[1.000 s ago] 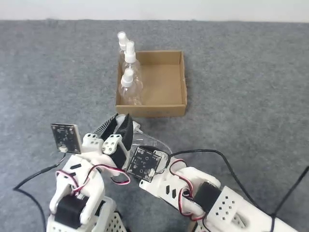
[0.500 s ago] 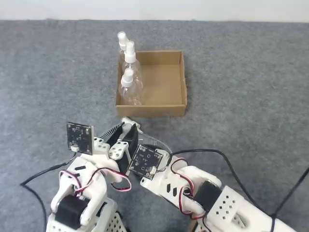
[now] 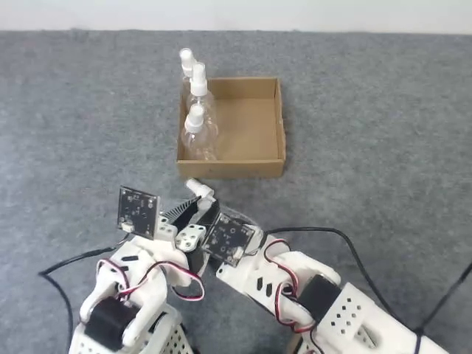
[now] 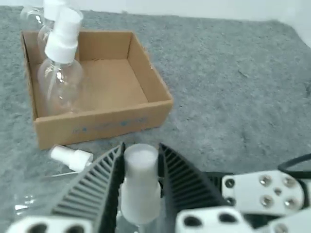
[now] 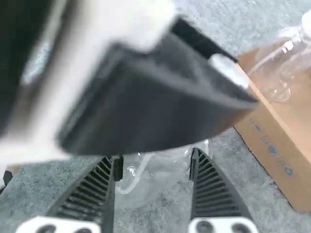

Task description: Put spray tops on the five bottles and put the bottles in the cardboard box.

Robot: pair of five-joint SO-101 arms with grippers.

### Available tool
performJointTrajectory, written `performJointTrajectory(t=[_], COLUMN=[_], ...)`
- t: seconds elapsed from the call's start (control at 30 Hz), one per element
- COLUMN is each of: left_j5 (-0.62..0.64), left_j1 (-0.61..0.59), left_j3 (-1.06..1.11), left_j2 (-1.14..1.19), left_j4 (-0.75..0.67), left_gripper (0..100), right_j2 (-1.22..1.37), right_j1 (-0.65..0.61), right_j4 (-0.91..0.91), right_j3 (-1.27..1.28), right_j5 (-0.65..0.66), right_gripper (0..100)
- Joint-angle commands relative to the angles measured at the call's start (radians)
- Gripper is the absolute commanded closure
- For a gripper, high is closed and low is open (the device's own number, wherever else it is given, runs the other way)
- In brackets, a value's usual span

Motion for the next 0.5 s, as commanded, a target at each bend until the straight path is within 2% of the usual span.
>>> performJointTrajectory(t=[0.0, 0.13, 0.47], left_j5=[0.000, 0.005, 0.000], left_j1=[0.021, 0.021, 0.020], left_j3=[0.007, 0.010, -0.090], left_j2=[-0.017, -0.017, -0.017], left_j4=[-0.008, -0.005, 0.018], left_gripper=[82, 71, 71], right_j2=[0.001, 0.001, 0.001], right_j1=[0.042, 0.047, 0.047], right_j4=[-0.010, -0.012, -0.012], right_j3=[-0.018, -0.018, -0.014], right_j5=[-0.015, -0.015, -0.015], right_gripper=[93.7, 93.7, 93.7])
